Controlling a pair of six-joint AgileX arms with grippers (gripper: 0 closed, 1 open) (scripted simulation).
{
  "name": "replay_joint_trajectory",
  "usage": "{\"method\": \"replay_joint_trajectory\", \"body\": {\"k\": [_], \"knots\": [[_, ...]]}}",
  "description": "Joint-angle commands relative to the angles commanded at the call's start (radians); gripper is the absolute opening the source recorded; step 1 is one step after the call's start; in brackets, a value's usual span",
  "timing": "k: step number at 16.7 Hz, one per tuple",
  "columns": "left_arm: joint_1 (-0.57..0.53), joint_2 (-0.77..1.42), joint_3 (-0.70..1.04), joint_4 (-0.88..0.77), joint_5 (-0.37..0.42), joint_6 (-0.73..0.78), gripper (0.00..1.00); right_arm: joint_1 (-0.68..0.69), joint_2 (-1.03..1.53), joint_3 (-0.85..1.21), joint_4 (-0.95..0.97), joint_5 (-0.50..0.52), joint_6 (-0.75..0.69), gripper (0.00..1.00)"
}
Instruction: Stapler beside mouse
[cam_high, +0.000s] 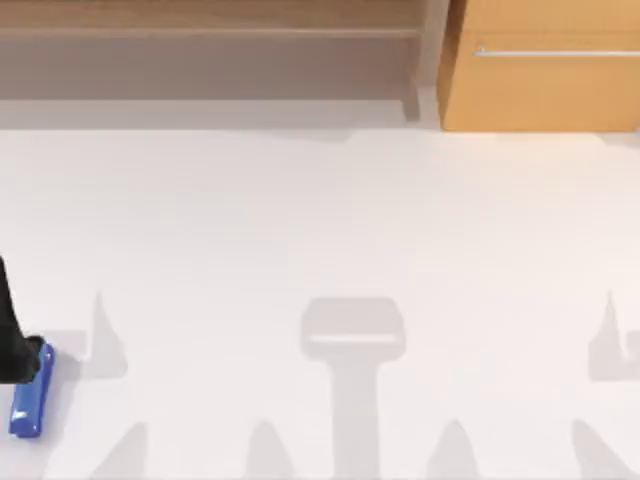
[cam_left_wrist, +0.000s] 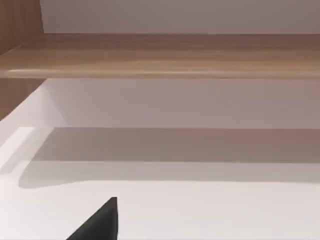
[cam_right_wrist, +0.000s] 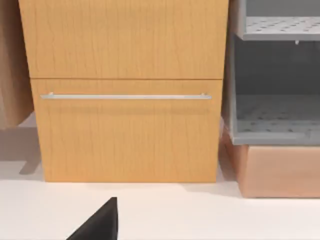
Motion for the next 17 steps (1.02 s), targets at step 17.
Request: {"method": "replay_joint_trajectory", "body": {"k": [17], "knots": [[-0.038, 1.12, 0.634, -0.671, -0.013, -0.08, 1.0, 0.0, 0.0, 0.0, 0.0, 0.0, 0.0, 1.0]]}}
